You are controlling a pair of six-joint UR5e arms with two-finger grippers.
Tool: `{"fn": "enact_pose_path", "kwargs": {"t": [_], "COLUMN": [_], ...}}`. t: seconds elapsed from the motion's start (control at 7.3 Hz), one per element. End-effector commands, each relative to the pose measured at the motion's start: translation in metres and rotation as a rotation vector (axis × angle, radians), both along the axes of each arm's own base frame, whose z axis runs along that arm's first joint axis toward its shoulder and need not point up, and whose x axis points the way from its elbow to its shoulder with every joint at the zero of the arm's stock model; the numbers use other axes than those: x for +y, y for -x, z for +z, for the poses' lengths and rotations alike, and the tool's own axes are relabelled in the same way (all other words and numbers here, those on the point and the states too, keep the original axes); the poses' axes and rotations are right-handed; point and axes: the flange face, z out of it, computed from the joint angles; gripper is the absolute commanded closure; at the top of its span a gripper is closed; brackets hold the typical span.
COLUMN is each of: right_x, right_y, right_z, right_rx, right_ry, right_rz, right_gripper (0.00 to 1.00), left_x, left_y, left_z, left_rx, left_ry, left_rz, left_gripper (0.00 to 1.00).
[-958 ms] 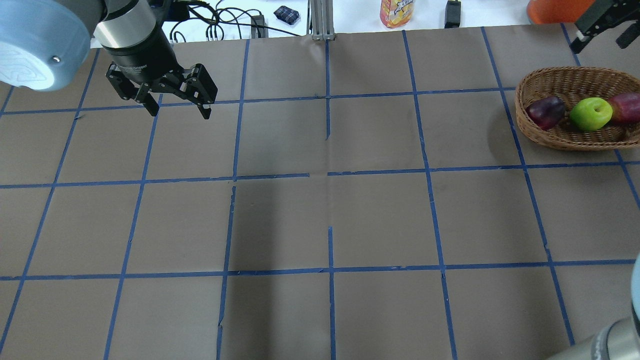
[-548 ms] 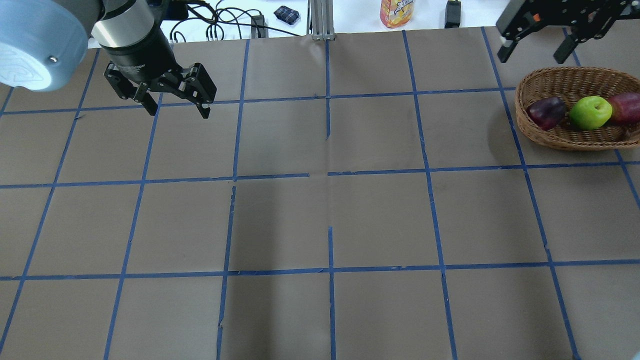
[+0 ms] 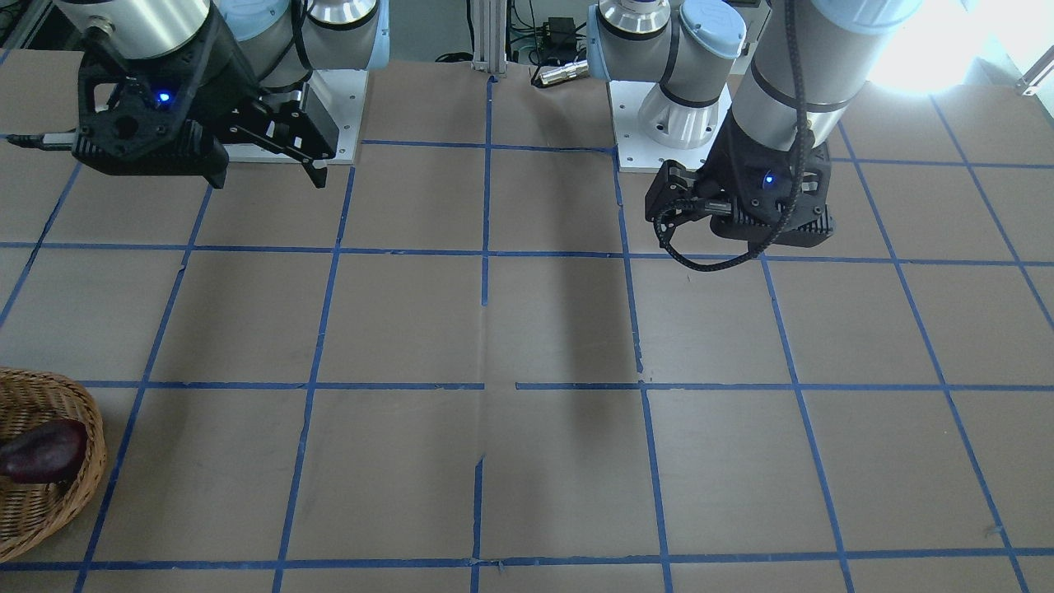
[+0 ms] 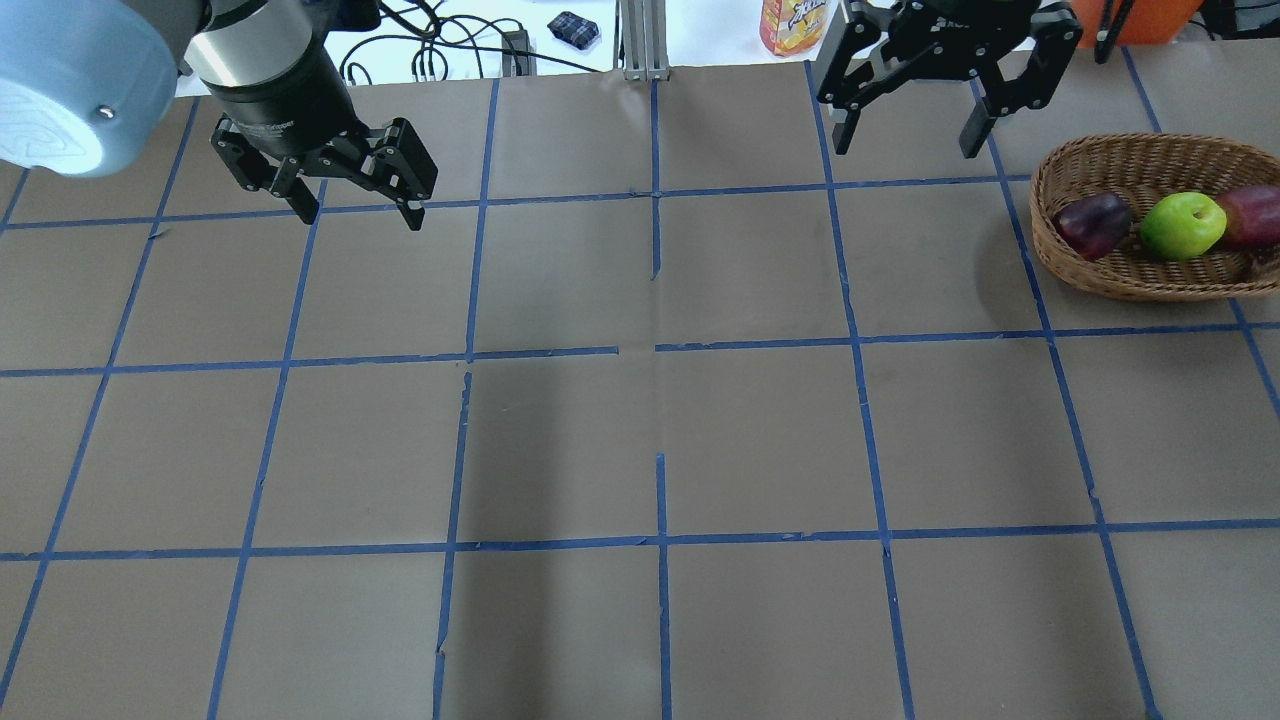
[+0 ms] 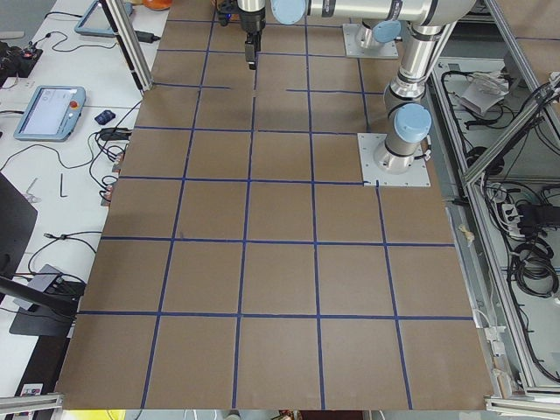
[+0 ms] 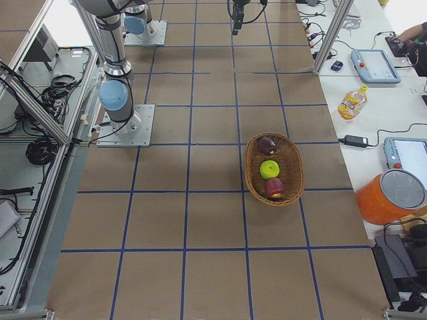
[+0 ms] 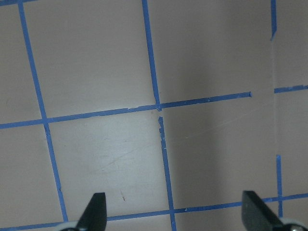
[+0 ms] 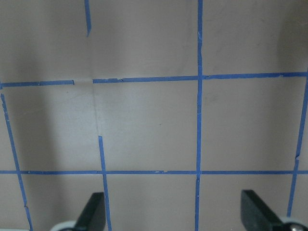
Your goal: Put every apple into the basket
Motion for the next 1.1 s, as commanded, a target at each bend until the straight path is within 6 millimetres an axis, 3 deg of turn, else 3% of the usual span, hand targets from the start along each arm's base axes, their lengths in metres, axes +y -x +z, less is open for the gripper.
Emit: {"fn": "enact_pose_path", "kwargs": {"t": [0.0,0.14,0.41,0.96], "right_x": [-0.004,-0.008,0.011,0.014], "right_y": [0.003,0.006,0.006,0.001], "right_z": [-0.007,-0.022,-0.031,-0.034], "right_rx": [0.096,0.124,0.108,0.052], "right_ry": [0.046,0.091,0.138,0.143], "right_rz": [0.016,0.017,0.012,0.011], "right_gripper": [0.00,0.04,0.00,0.00], "left_x": [0.001,0.001,0.001,0.002], "left_y": [0.001,0.001,0.001,0.001], "left_z": [0.005,0.006,0.005,0.001], "left_rx": [0.000,0.000,0.000,-0.003], "left_ry": [0.009,0.013,0.009,0.001], "left_rz": [-0.001,-0.001,-0.001,-0.002], "left_gripper": [0.00,0.00,0.00,0.00]}}
